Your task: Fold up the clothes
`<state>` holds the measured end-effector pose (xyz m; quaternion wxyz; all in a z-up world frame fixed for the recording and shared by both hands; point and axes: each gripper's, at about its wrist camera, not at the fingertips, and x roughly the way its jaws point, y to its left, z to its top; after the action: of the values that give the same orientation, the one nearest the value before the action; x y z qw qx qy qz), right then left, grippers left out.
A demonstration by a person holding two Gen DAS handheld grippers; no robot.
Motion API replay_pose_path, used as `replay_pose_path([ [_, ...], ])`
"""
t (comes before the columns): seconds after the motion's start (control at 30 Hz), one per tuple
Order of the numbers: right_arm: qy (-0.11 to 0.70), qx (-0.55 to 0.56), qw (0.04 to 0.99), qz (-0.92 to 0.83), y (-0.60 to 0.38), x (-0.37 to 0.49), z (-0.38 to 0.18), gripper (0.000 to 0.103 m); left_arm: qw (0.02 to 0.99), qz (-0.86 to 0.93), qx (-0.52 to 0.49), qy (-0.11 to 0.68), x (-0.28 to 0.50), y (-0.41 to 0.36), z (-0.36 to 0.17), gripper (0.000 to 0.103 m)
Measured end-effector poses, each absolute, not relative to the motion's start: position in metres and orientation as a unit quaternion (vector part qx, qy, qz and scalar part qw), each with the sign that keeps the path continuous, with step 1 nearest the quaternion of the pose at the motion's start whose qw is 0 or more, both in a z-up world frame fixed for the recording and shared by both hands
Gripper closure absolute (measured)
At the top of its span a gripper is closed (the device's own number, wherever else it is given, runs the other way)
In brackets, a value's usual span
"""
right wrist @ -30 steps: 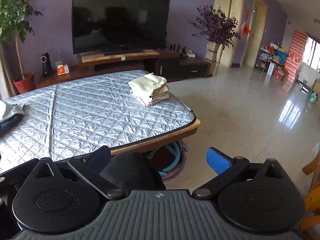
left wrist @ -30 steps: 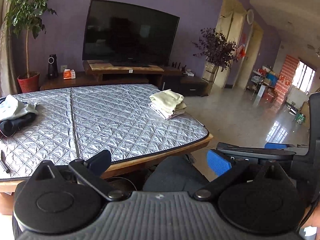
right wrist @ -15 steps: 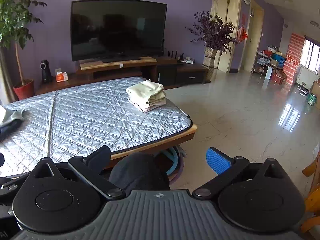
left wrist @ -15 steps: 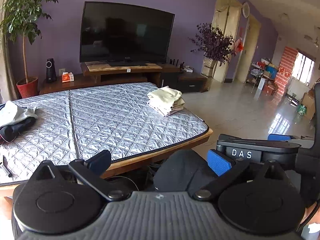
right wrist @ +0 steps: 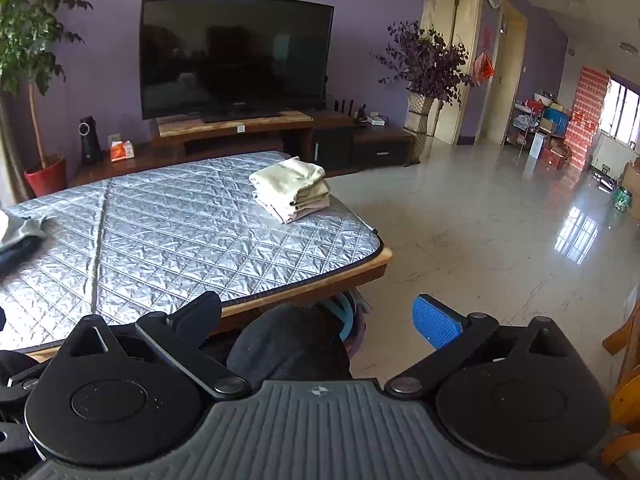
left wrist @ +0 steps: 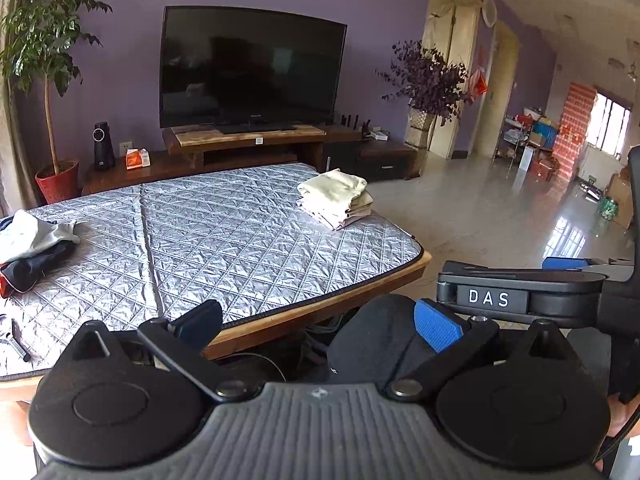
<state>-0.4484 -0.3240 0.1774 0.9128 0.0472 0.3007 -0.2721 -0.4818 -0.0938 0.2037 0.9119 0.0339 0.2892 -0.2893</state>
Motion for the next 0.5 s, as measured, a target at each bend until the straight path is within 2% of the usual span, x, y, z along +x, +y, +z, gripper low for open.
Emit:
replay_pose_path([
  [0.5,0.307,0.048,0.911,-0.271,-0.3245,-0.4454,0.1750,0.001,0.912,-0.286,0.043,0.290,-0.4824,-0.0957,0.2003,0.001],
])
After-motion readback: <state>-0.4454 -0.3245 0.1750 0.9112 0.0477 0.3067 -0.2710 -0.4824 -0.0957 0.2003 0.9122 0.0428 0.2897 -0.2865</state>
